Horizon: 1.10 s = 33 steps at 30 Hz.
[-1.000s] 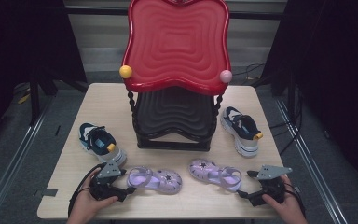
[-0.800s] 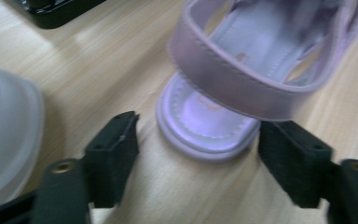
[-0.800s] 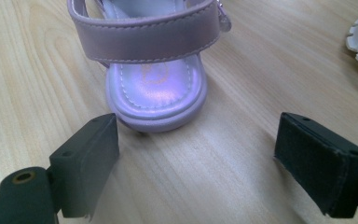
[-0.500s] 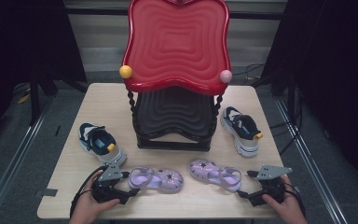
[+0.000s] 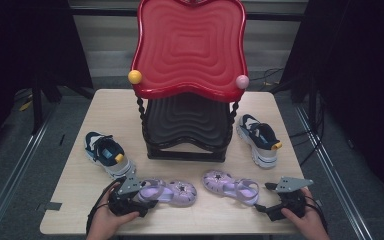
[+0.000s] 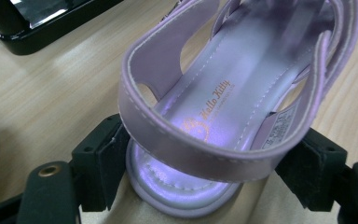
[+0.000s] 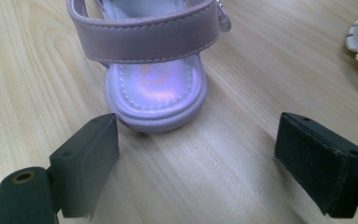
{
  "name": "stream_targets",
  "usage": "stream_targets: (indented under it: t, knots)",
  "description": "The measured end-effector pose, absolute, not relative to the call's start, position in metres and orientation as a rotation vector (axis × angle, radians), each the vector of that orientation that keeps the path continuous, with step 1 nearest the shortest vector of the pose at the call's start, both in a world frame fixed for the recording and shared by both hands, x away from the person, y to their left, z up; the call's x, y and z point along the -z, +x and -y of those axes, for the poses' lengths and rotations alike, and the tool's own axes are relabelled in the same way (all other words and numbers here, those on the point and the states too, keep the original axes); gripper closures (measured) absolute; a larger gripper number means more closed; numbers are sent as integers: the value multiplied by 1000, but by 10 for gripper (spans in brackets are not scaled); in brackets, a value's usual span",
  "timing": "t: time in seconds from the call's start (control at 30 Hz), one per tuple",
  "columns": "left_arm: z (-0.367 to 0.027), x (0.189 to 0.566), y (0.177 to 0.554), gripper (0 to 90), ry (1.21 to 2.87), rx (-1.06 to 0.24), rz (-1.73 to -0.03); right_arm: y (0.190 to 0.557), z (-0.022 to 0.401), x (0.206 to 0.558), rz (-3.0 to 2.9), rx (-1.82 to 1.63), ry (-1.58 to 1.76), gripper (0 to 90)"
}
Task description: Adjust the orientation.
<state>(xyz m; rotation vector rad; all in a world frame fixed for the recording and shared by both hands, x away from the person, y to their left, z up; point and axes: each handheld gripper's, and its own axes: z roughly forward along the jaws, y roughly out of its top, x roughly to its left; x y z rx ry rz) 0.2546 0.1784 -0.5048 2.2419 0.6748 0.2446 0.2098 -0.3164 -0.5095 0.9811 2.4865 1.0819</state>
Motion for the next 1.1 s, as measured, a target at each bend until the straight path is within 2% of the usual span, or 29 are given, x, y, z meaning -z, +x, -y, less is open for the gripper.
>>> stream_targets:
  t: [0.2,0.57,0.87,1.07,1.1]
  knots:
    - [-175,502,254,233,2233,-252,-778,210,316,510,-2487,-1086,981,131]
    - [-175,499,253,237,2196,-333,-796,210,316,509,-2486,-1082,981,131]
    - [-177,502,256,237,2148,-379,-942,210,316,509,-2487,-1082,981,131]
    - [-177,503,252,250,2200,-357,-906,210,316,510,-2487,-1086,980,131]
    - [-180,502,249,292,2208,-338,-877,210,316,509,-2487,-1082,981,131]
